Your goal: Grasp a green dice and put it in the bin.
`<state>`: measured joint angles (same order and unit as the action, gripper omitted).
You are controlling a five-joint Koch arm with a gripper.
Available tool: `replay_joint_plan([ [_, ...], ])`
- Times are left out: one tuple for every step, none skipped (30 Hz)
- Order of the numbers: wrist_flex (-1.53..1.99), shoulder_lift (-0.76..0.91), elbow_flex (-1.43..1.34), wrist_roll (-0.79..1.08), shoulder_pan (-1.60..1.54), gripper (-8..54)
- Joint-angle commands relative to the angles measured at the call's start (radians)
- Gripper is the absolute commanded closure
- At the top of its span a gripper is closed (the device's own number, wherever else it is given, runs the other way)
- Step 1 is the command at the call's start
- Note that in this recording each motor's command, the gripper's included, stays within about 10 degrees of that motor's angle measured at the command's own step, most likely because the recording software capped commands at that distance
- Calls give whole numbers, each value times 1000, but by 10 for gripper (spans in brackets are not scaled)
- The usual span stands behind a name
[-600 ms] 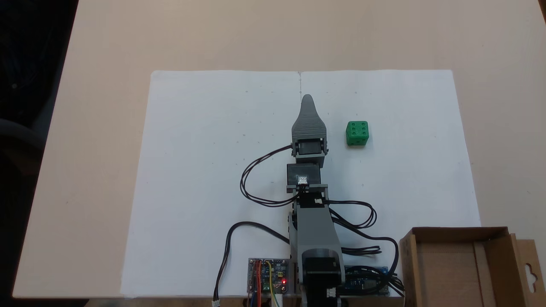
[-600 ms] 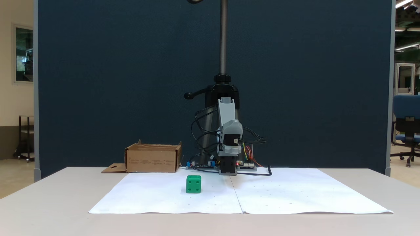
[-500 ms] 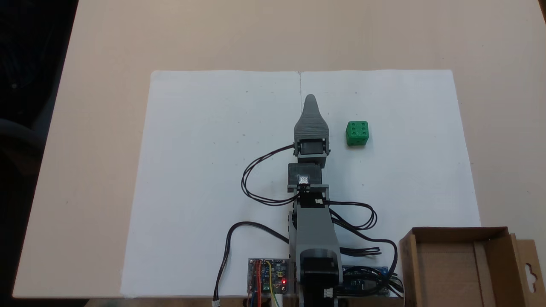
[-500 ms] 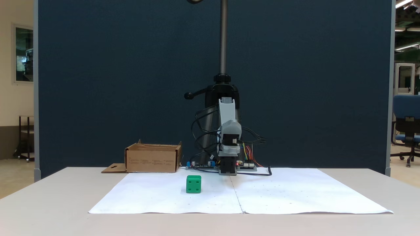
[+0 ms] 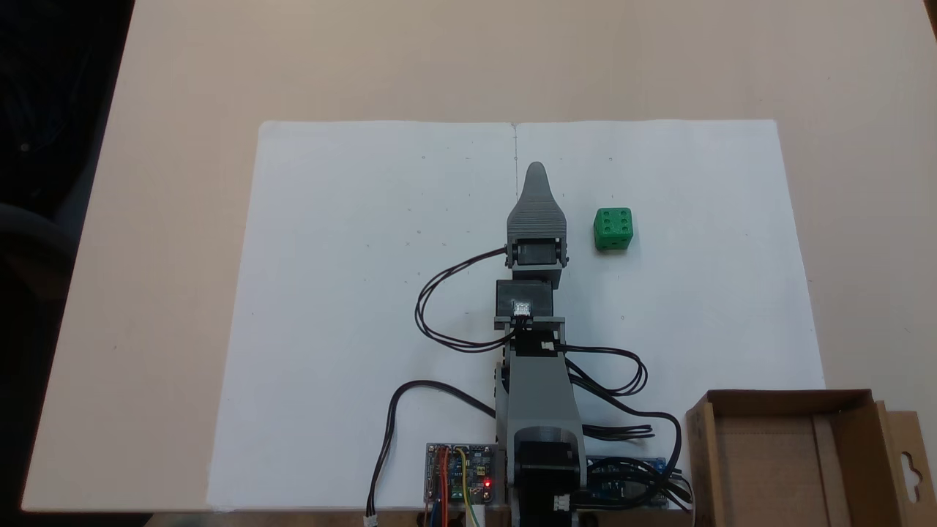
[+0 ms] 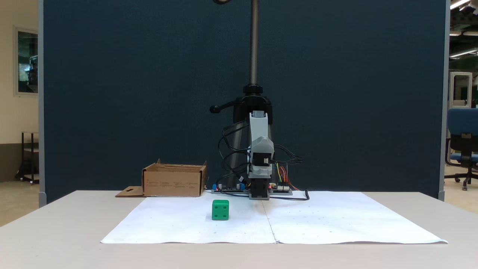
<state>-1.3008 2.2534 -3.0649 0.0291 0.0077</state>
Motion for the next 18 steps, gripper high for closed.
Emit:
replay_joint_plan([
  [-72,110,-66,41,25,25],
  [-72,110,-66,41,25,25],
  [-72,110,-66,41,25,25],
  [-75,110,-66,41,25,25],
  [-75,110,-66,41,25,25],
  [-75,110,-66,41,26,25],
  [-75,110,-66,41,26,25],
  [-77,110,-66,41,26,25],
  [-77,110,-66,41,25,25],
  [-75,110,-66,41,25,25],
  [-75,110,-66,41,23,25],
  [-75,110,-66,41,25,25],
  [-75,110,-66,41,25,25],
  [-72,110,-66,41,25,25],
  [-72,110,-66,41,25,25],
  [-71,110,-66,41,25,25],
  [-69,110,-66,41,25,25],
  [-60,110,-66,41,25,25],
])
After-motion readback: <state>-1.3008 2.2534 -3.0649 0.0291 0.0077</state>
